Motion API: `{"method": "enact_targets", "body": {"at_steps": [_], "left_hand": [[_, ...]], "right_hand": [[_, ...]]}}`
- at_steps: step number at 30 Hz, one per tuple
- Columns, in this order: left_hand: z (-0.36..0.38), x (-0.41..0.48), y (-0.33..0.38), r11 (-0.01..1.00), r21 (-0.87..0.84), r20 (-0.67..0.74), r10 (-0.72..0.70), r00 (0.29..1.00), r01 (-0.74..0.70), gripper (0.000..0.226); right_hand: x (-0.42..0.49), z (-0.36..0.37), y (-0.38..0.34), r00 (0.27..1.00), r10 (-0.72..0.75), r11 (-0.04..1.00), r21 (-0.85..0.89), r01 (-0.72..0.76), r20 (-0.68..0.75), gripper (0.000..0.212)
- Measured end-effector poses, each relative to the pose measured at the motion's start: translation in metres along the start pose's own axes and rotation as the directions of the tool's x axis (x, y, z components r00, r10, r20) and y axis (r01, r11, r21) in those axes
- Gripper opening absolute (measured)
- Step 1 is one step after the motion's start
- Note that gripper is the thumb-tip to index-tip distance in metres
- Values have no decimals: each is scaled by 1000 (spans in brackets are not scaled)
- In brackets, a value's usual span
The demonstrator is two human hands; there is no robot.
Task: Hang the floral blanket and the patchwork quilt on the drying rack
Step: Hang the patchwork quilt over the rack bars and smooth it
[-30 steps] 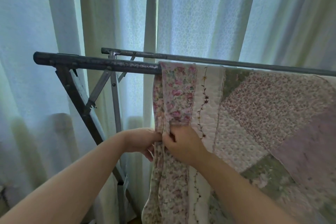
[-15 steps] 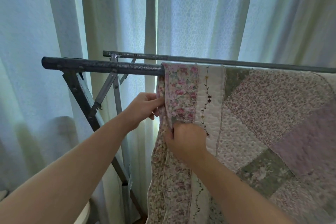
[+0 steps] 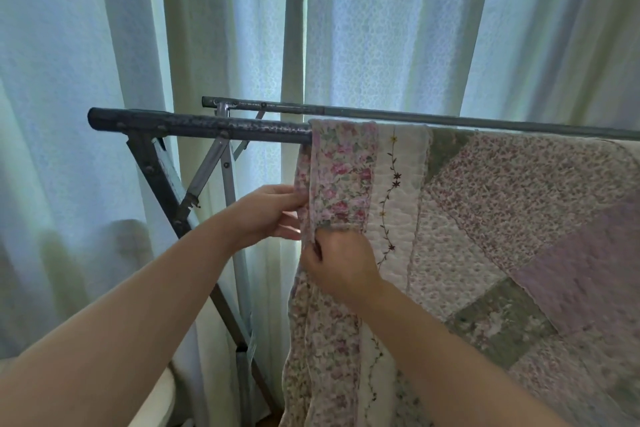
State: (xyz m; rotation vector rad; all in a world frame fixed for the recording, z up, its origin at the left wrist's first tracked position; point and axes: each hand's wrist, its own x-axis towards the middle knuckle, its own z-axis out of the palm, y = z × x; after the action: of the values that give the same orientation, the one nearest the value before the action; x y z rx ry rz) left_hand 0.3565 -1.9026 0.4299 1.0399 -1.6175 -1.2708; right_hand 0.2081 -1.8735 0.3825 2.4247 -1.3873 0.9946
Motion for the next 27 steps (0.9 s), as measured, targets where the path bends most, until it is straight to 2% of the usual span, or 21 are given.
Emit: {"method": "enact_targets", "body": {"at_steps": [5, 9, 12, 15, 19, 21, 24, 26, 27], "left_hand": [[9, 6, 3, 1000, 4, 21, 5, 1000, -5, 22], [13, 9, -1, 999, -33, -30, 41, 999, -42, 27], [16, 11, -1, 988, -121, -74, 90, 993, -99, 32], [22, 13, 6, 960, -234, -114, 128, 985, -152, 28], [25, 17, 19, 923, -339, -143, 141, 980, -182, 27], [23, 15, 20, 950, -282, -152, 97, 984, -137, 24], [17, 7, 6, 999, -35, -177, -19, 984, 13, 15], [12, 1, -8, 990, 100, -189, -77, 979, 98, 24], [11, -1, -13, 985, 136, -201, -80, 976, 109, 29]], "right_hand": [[14, 5, -2, 1000, -16, 1000, 10, 16, -16, 29], [23, 7, 1, 999, 18, 1000, -21, -18, 34, 33], [26, 8, -2, 998, 25, 999, -29, -24, 49, 28], [18, 13, -5, 992, 28, 998, -64, -20, 120, 23], [11, 19, 1, 972, 73, 993, -106, -50, 223, 39], [12, 14, 4, 974, 78, 990, -131, -51, 211, 43], [21, -2, 8, 996, 93, 980, -175, -91, 3, 51], [31, -14, 8, 988, 109, 966, -223, -132, -109, 63], [34, -18, 7, 987, 108, 958, -253, -135, -118, 64]]}}
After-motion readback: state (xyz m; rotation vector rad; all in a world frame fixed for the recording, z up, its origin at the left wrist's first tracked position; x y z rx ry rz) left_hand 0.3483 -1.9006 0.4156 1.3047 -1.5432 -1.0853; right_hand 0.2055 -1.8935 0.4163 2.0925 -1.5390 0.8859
